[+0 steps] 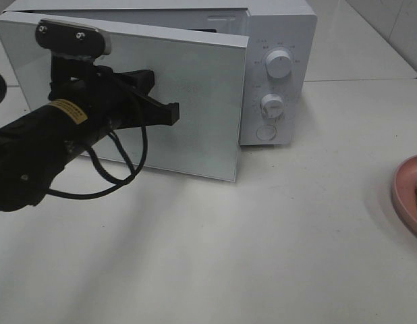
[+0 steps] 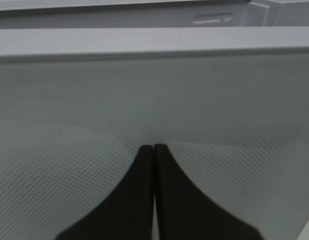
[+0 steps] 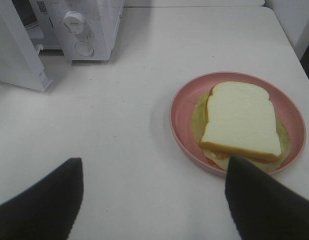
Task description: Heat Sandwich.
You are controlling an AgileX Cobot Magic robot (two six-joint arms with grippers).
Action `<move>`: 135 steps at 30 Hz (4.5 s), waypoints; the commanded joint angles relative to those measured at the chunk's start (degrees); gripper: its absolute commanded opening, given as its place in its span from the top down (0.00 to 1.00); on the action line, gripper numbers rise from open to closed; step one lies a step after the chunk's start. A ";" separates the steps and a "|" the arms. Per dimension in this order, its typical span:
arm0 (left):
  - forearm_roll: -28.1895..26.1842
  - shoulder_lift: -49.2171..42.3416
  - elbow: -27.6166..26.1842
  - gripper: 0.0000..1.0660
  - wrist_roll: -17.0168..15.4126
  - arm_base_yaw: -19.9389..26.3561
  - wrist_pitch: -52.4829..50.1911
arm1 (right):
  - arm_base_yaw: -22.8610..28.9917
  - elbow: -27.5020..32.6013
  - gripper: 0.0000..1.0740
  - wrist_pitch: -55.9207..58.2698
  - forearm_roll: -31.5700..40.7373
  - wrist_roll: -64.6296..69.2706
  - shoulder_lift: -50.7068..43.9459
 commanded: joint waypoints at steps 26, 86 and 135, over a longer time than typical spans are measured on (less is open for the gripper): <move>-13.06 12.83 -23.32 1.00 8.37 -2.29 6.53 | -0.46 0.06 0.30 -0.69 -0.17 0.23 -1.55; -13.24 -3.09 -7.45 0.08 11.97 -8.71 37.93 | -0.46 0.06 0.30 -0.69 -0.17 0.23 -1.55; 6.47 -40.16 0.86 0.08 -0.11 40.05 107.77 | -0.46 0.06 0.30 -0.69 -0.17 0.23 -1.55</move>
